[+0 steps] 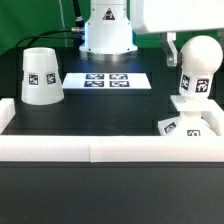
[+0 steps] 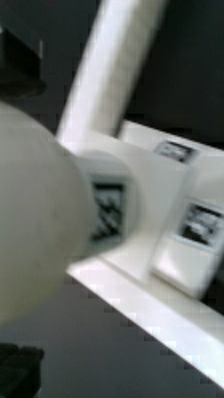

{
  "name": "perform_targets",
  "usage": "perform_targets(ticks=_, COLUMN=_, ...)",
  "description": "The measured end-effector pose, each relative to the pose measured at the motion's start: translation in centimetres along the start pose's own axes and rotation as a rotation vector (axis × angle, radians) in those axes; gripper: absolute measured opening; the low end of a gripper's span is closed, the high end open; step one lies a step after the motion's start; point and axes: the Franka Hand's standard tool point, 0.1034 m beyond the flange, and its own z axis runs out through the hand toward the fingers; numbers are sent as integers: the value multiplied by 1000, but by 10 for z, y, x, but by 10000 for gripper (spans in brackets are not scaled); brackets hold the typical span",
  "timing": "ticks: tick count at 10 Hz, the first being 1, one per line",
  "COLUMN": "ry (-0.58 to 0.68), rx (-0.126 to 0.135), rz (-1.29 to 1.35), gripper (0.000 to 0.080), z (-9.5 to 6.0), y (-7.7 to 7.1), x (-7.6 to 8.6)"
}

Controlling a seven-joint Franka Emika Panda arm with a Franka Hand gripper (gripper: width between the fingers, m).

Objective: Assemble lamp

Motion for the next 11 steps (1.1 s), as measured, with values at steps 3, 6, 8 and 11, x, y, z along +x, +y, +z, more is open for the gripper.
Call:
perform_targets(ticks=3, ry=-151, rx=36, rz=-3, gripper=699, z=0, y=0, x=5)
perform_targets(ticks=6, ry=-121, rx=28, rz=-4, gripper=699, z=0, y=6, x=13)
perform_targets(ticks=8, ry=-115, rx=26, rz=-8, gripper=699, z=1, y=7, x=13)
perform_targets(ticks=11, ry=-109, rx=24, rz=5, gripper=574, z=1, y=7, x=14)
